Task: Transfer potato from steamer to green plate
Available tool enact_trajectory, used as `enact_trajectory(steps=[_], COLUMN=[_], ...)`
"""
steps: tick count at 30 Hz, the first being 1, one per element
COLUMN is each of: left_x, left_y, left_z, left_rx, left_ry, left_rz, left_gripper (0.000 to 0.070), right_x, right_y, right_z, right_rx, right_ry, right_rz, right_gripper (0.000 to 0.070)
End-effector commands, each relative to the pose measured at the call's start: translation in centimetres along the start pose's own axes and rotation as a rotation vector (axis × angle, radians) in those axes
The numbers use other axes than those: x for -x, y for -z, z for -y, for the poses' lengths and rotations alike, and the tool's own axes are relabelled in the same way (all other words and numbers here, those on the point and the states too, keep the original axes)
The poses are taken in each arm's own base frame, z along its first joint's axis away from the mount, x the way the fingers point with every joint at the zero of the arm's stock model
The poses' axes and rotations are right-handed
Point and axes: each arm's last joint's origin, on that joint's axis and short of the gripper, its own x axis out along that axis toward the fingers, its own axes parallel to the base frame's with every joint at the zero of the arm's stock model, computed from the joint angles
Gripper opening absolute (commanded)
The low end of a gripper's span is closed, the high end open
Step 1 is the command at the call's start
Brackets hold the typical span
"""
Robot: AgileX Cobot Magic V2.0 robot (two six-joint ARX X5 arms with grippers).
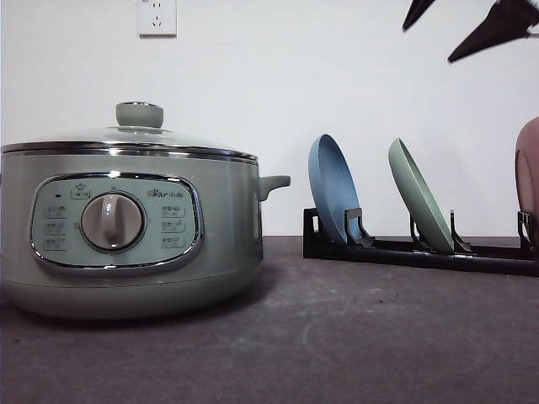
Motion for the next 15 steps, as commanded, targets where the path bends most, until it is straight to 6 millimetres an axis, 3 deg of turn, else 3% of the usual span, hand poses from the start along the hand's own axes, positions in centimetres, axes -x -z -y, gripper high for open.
enact_trajectory(steps=[1, 15], left_x=[0.3, 0.3], left_y=[-0.5, -0.5], left_z=[0.2, 0.2], left_rx=[-0.021, -0.019], left_ry=[0.009, 0.009], left_rz=[0.019, 0.016], left_gripper=[0.0596, 0.0596], right_x=[-1.3, -10.2], right_y=[-0.6, 0.6], right_z=[0.4, 3.6], right_rx=[-0.006, -0.032], right_ry=[0.005, 0.053], right_rz=[0.003, -0.048], right_gripper=[0.0542, 0.0541])
